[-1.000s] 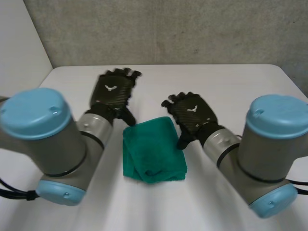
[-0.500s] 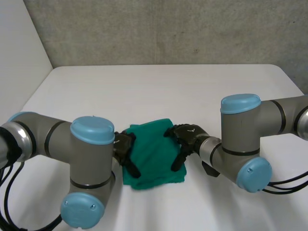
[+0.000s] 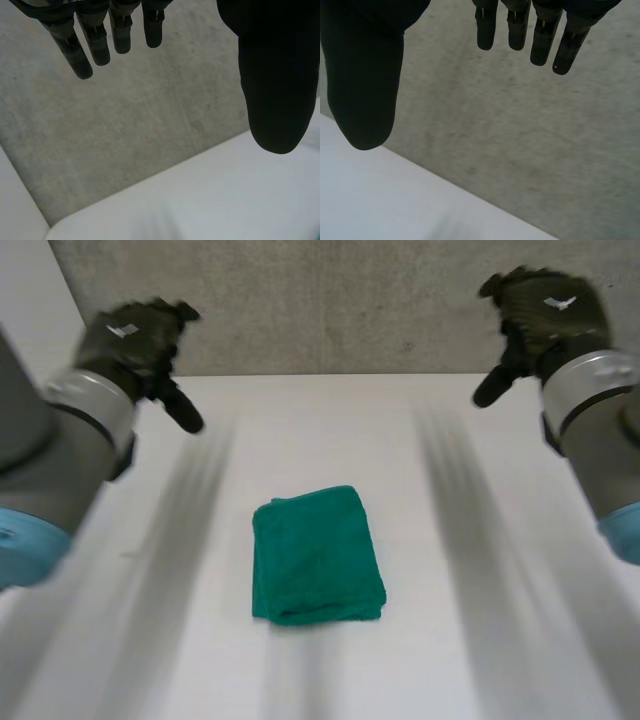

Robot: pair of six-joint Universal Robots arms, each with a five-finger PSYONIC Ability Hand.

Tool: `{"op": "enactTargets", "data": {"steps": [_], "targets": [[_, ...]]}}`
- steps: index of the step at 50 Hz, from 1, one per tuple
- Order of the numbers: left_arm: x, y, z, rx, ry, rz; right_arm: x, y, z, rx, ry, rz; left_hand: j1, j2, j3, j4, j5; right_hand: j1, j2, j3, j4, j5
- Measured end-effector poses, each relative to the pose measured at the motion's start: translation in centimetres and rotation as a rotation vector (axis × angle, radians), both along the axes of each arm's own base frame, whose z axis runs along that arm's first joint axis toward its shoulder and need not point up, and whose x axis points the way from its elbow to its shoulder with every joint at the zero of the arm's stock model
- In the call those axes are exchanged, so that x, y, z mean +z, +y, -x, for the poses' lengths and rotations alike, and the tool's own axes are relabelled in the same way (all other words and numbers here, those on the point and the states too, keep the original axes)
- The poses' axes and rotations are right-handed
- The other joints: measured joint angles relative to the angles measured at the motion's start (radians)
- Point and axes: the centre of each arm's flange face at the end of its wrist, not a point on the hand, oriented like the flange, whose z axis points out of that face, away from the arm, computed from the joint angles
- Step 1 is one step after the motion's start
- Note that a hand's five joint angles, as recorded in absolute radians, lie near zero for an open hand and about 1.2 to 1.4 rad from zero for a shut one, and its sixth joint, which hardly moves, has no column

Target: Fold the towel.

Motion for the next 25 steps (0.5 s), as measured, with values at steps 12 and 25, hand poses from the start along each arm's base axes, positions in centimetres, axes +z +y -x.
{"op": "enactTargets", "data": {"steps": [12, 25], "targets": [[2.7, 0.2, -3.4, 0.005, 0.088, -0.04, 0.2, -0.2, 1.9, -0.047, 0.039, -0.045, 0.0, 0.0, 0.0, 0.0, 0.0, 0.0, 0.0, 0.0, 0.0, 0.0], [1.6, 0.7, -3.3, 0.001, 0.085, -0.076, 0.2, 0.2, 1.8, -0.036, 0.043, -0.04, 0.0, 0.0, 0.0, 0.0, 0.0, 0.0, 0.0, 0.0, 0.0, 0.0]]}}
